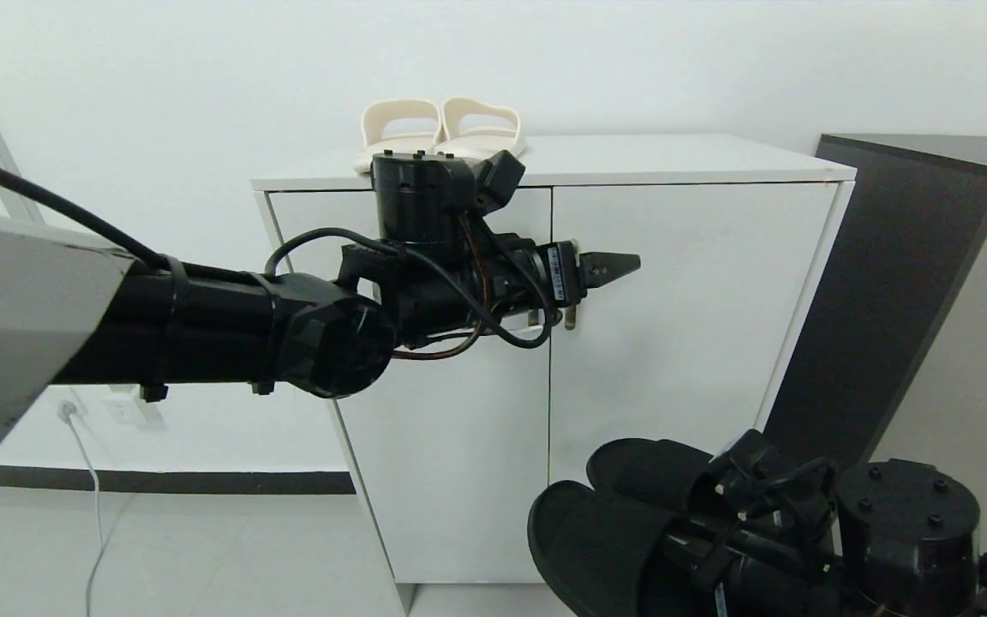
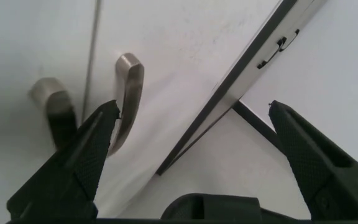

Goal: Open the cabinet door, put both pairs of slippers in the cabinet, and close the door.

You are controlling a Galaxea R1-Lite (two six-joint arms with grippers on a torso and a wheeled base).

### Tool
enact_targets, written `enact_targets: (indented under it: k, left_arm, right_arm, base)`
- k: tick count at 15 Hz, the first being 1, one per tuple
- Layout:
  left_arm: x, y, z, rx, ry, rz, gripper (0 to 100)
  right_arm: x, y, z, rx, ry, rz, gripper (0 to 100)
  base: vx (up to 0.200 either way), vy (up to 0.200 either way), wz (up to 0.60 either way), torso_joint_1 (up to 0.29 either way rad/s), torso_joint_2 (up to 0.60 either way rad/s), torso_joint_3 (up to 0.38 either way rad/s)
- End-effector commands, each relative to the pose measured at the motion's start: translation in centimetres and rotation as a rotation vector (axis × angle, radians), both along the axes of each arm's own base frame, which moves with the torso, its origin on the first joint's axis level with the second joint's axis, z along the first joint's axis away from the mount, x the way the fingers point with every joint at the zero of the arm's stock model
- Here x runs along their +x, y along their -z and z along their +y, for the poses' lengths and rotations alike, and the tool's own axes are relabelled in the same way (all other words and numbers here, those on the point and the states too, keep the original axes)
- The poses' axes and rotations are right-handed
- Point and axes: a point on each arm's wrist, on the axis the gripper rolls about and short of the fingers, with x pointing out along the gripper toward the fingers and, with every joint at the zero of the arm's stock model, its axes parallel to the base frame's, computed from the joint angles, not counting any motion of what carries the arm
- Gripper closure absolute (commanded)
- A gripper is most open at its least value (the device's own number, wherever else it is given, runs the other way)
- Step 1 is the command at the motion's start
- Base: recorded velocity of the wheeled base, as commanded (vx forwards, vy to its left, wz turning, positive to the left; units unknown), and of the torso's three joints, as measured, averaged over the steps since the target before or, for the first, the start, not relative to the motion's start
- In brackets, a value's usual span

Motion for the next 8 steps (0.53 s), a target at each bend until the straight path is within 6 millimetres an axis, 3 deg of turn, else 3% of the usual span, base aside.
enact_targets:
  k: [1,3,4,8]
  left_arm:
    - [0.57,0.92,-0.92,0.008,0.007,0.015,0]
    - [0.57,0.87,-0.93,0.006,0.007,0.015,0]
    - [0.52,0.72,-0.81,0.004,0.006,0.013,100]
    - [-0.24,0.53,-0.23,0.003,0.005,0.026,100]
  right_arm:
    - [-0.04,-0.03,-0.01,0.001,-0.001,-0.001,100]
    - [-0.09,0.07,-0.02,-0.003,-0.002,0.002,100]
    - [-0.14,0.10,-0.01,-0.004,-0.004,0.003,100]
    - [-0.78,0.43,0.01,-0.015,-0.029,0.016,100]
  base:
    - [0.000,0.000,0.00,0.000,0.00,0.000]
    - [0.000,0.000,0.00,0.000,0.00,0.000]
    - [0.000,0.000,0.00,0.000,0.00,0.000]
    - [0.000,0.000,0.00,0.000,0.00,0.000]
